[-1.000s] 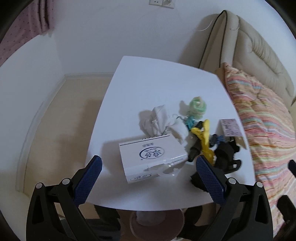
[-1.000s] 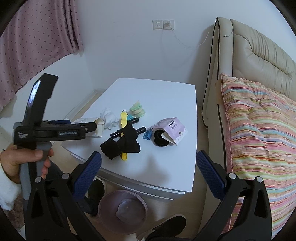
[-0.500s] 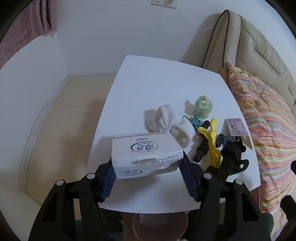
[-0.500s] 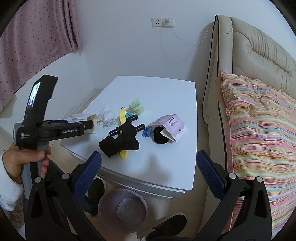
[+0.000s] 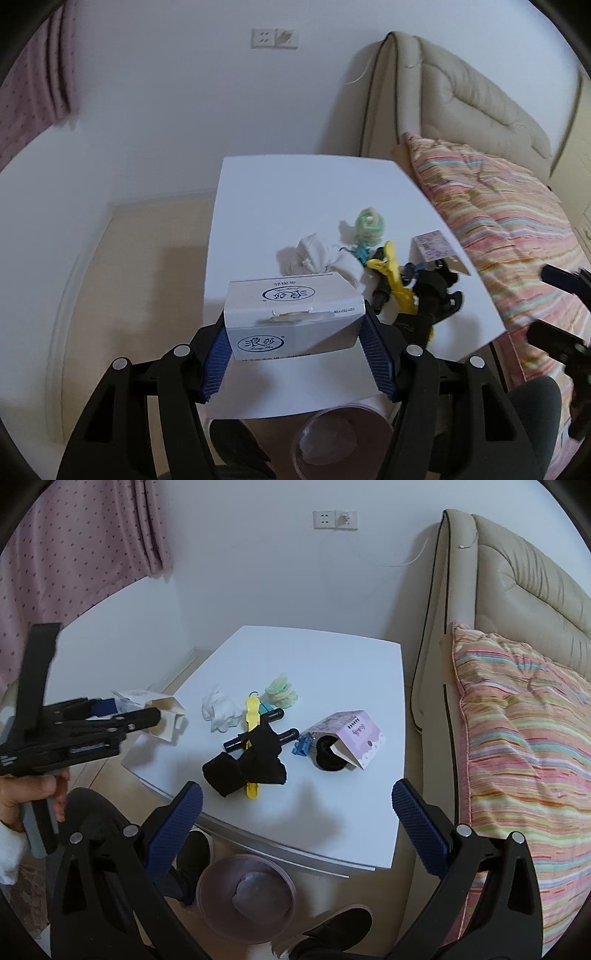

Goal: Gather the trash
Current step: 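Carry the tissue box toward the pink bin with the left gripper while the right gripper grasps the black sock, then drop the black sock into the pink bin with the right gripper while the left gripper holds the tissue box, then lower the tissue box over the bin and open the left gripper, then reach the right gripper to the pink tissue packet and grasp it, then lift the pink tissue packet off the table with the right gripper, then grasp the white socks with the left gripper while the right gripper holds the pink packet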

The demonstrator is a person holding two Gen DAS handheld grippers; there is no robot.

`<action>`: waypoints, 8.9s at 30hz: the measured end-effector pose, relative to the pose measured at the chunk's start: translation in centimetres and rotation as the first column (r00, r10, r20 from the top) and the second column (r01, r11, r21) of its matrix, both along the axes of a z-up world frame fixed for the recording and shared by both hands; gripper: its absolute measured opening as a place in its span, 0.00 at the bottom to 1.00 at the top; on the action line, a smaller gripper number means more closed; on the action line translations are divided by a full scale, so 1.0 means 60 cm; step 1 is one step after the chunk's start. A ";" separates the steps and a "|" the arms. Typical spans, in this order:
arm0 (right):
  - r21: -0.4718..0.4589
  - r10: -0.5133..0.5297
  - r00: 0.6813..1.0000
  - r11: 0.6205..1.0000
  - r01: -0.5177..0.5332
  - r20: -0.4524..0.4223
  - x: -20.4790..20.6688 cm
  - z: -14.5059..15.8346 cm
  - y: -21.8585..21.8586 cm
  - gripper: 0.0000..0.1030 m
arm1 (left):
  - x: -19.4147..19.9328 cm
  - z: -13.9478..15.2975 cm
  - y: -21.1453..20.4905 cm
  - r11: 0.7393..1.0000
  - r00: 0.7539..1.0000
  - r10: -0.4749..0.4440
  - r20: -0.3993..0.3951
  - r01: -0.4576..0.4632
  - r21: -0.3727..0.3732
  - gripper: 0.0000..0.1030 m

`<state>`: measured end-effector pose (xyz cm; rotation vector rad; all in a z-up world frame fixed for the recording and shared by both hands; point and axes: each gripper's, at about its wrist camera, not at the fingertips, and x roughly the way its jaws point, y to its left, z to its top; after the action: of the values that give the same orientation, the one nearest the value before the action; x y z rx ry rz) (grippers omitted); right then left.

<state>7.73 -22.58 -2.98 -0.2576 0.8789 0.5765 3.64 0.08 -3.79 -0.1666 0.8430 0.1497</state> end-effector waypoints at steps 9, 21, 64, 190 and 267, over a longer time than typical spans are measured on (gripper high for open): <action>-0.056 0.071 0.996 0.996 -0.074 -0.049 0.033 -0.029 0.046 0.97 | -0.022 0.029 -0.009 0.996 0.995 -0.090 0.041 0.090 0.007 0.61; -0.103 0.112 0.985 0.987 -0.126 -0.132 0.065 -0.077 0.086 0.57 | -0.042 0.022 -0.003 0.990 0.989 -0.136 0.049 0.137 -0.013 0.61; 0.033 0.159 0.986 0.987 -0.157 -0.046 -0.019 0.024 0.038 0.13 | -0.081 0.028 -0.041 0.972 0.971 -0.236 0.038 0.236 -0.016 0.61; -0.057 0.521 0.823 0.837 -0.545 -0.226 0.220 -0.053 0.036 0.95 | -0.069 0.010 -0.071 0.995 0.997 -0.081 -0.015 0.080 -0.054 0.93; 0.010 0.190 0.972 0.982 -0.190 -0.137 0.147 0.011 0.014 0.64 | 0.197 -0.077 0.002 0.922 0.888 -0.378 -0.262 0.387 -0.020 0.92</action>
<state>16.53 -21.76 -2.30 -0.3099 0.9953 0.7779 15.45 0.20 -8.42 0.0554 1.1206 -0.1917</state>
